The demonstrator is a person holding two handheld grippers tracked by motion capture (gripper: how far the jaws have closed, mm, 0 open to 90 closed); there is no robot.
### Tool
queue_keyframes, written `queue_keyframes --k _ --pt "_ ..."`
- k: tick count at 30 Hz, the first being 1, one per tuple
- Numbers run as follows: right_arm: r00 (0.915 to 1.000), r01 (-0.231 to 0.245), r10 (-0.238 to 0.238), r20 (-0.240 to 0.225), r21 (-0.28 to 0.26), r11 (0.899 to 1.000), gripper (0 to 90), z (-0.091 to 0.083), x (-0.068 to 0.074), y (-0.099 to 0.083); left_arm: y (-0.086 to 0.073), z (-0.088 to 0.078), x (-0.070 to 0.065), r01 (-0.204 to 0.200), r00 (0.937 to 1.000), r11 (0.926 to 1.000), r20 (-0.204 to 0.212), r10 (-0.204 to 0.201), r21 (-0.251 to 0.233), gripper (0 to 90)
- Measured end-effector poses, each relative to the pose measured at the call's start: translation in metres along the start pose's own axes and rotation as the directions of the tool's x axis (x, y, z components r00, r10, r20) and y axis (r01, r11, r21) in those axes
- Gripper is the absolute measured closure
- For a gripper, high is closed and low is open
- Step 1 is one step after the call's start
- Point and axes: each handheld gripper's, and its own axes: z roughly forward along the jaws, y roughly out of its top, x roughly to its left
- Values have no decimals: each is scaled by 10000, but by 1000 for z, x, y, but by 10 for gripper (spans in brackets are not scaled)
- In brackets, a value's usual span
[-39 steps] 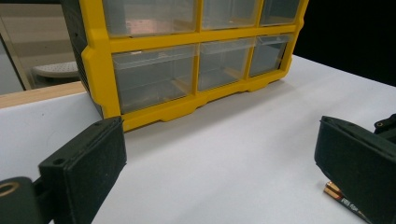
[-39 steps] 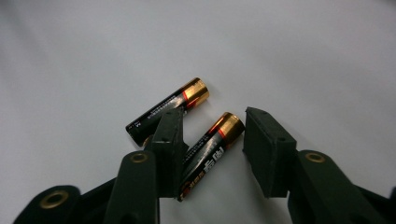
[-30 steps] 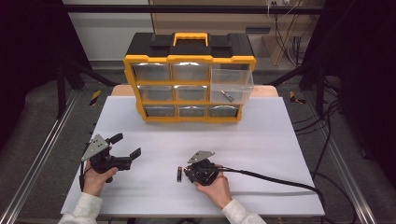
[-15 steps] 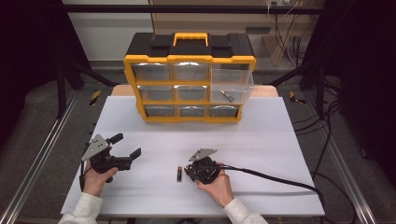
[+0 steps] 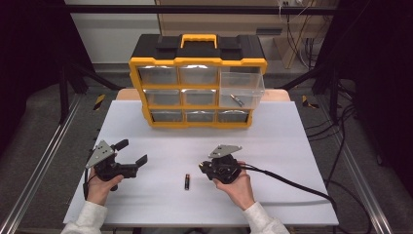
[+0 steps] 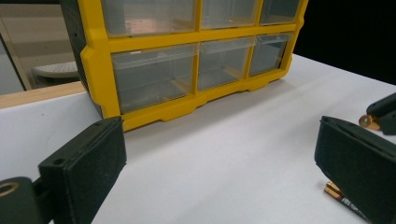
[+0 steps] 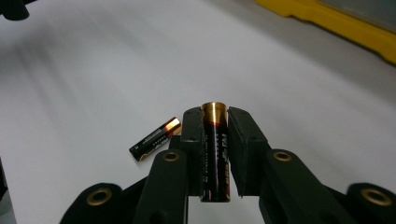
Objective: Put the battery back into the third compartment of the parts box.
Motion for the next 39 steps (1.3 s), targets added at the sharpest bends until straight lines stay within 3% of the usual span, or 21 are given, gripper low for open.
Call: queue_keyframes --k 19,29,39 --pt "9995 3 35 308 -1235 9923 772 -50 -20 26 0 0 0 -31 10000 10000 -38 31 12 17" --pt "9982 -202 320 501 -2191 9755 772 -84 -35 41 0 0 0 -32 10000 10000 -42 33 32 17" --pt "9949 183 93 1003 -2712 9623 772 -115 -40 70 0 0 0 -28 10000 10000 -38 28 21 17"
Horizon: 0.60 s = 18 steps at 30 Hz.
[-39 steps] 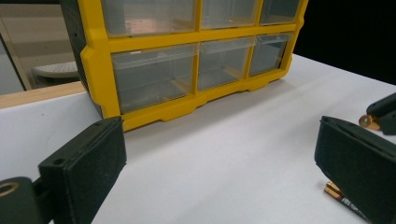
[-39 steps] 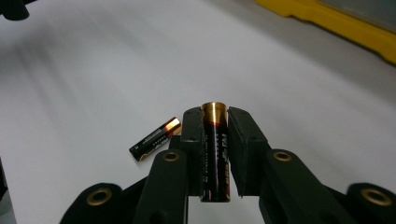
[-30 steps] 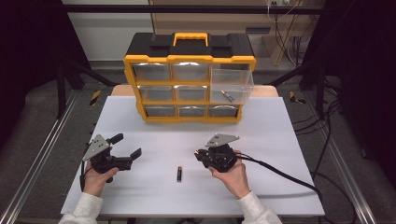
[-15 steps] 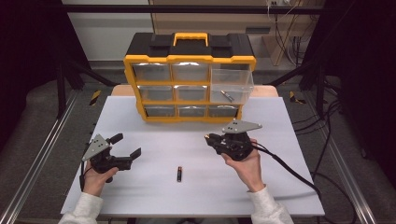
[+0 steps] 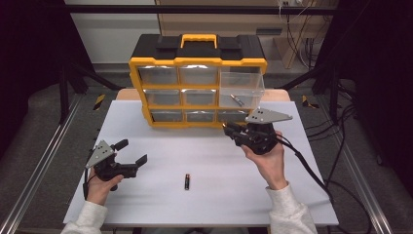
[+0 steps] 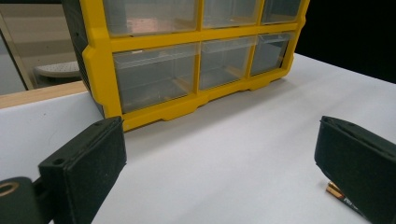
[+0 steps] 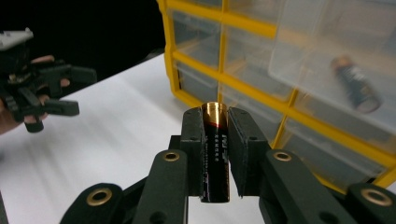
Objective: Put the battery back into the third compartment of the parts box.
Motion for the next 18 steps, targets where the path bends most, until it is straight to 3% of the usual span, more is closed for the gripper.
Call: queue_keyframes --k 18 --pt "9969 232 -168 773 -823 9963 772 -27 -13 58 0 0 0 4 10000 10000 -7 -4 -8 17"
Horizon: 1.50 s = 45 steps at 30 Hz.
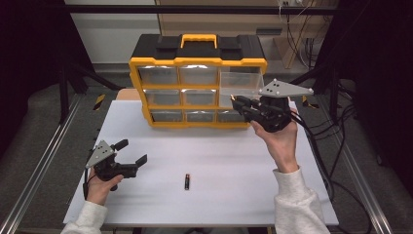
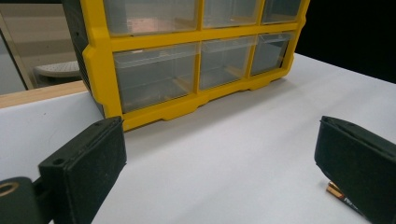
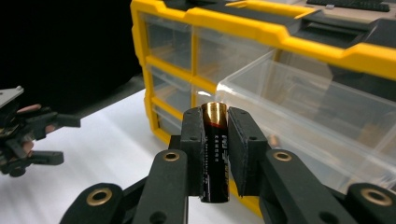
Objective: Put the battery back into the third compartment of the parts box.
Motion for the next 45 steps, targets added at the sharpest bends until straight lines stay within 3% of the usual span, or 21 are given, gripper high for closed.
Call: queue_keyframes --k 15,25,33,38,41,45 --pt "9978 -153 154 642 -32 9999 772 10 -19 31 0 0 0 9 10000 10000 1 -9 -7 17" --pt "9912 -301 278 1292 161 9994 771 27 -37 43 0 0 1 12 10000 10000 7 -12 32 17" --pt "9830 -401 301 1812 518 9978 771 40 -53 43 -1 0 1 37 10000 10000 19 -37 10 17" --pt "9816 -515 377 1869 697 9962 771 47 -57 43 -1 3 1 2 10000 9999 22 -2 116 18" --pt "9794 -400 176 2009 1078 9934 771 52 -57 39 -1 3 -1 -86 10000 9999 32 86 128 15" --pt "9786 -558 255 2042 1444 9879 770 57 -60 31 -1 3 -1 -93 9999 9998 50 93 161 16"
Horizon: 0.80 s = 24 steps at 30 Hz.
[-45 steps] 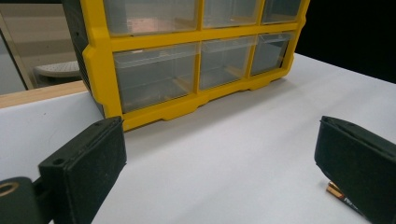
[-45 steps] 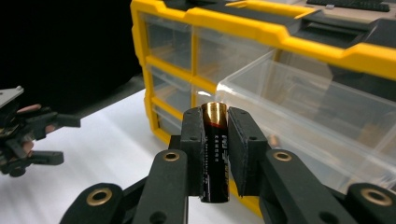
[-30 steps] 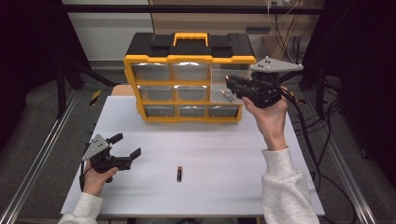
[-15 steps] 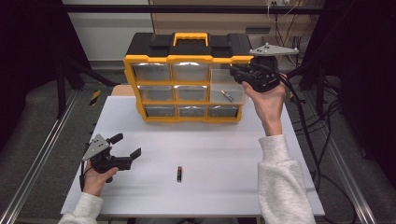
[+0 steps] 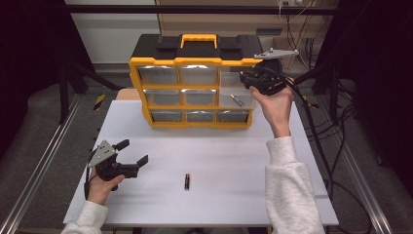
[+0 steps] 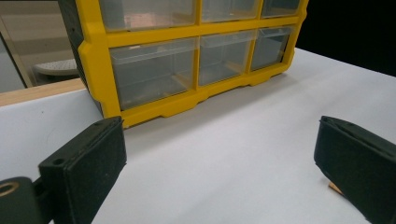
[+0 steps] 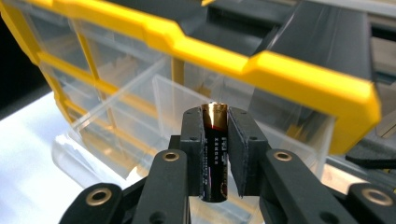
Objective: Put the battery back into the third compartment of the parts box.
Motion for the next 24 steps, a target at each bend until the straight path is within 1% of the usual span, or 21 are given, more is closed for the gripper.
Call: queue_keyframes --k 1,2,8,10,13,14,16,17,20,21,22,23,24 --pt "10000 13 -14 32 87 10000 769 1 0 -1 0 0 0 17 10000 10000 11 -17 -23 16" --pt "9998 19 -26 187 380 9993 769 4 0 -4 0 1 0 15 10000 10000 7 -15 -4 17" --pt "9995 117 -136 280 696 9975 767 5 0 -4 0 1 0 -37 10000 10000 15 37 20 16" --pt "9994 170 -188 281 627 9979 768 4 0 -4 1 0 0 3 10000 10000 13 -3 -27 17" --pt "9996 130 -145 251 571 9983 746 3 0 -4 0 1 0 29 10000 10000 13 -29 -22 17" --pt "9994 222 -230 247 315 9993 714 -1 1 -4 0 1 0 23 10000 10000 22 -23 -13 17" --pt "9995 257 -256 190 -14 9997 685 -6 1 -4 0 1 0 0 10000 10000 22 0 13 17" --pt "9995 257 -256 190 -14 9997 685 -6 1 -4 0 1 0 -1 10000 10000 24 1 -5 17" --pt "9998 150 -158 -101 -751 9971 580 -18 3 -6 1 0 0 24 10000 10000 2 -24 -56 17" --pt "9996 94 -118 -243 -988 9951 539 -23 4 -7 1 0 0 0 10000 10000 -1 0 -58 17" --pt "9983 -118 33 -577 -1480 9889 419 -31 8 -11 1 0 0 3 10000 10000 0 -3 -59 17" --pt "9983 -118 33 -577 -1480 9889 419 -31 8 -11 1 0 0 34 10000 10000 8 -33 -62 17" --pt "9977 -168 48 -673 -1796 9836 322 -37 11 -15 1 0 0 26 10000 10000 15 -26 -36 17"
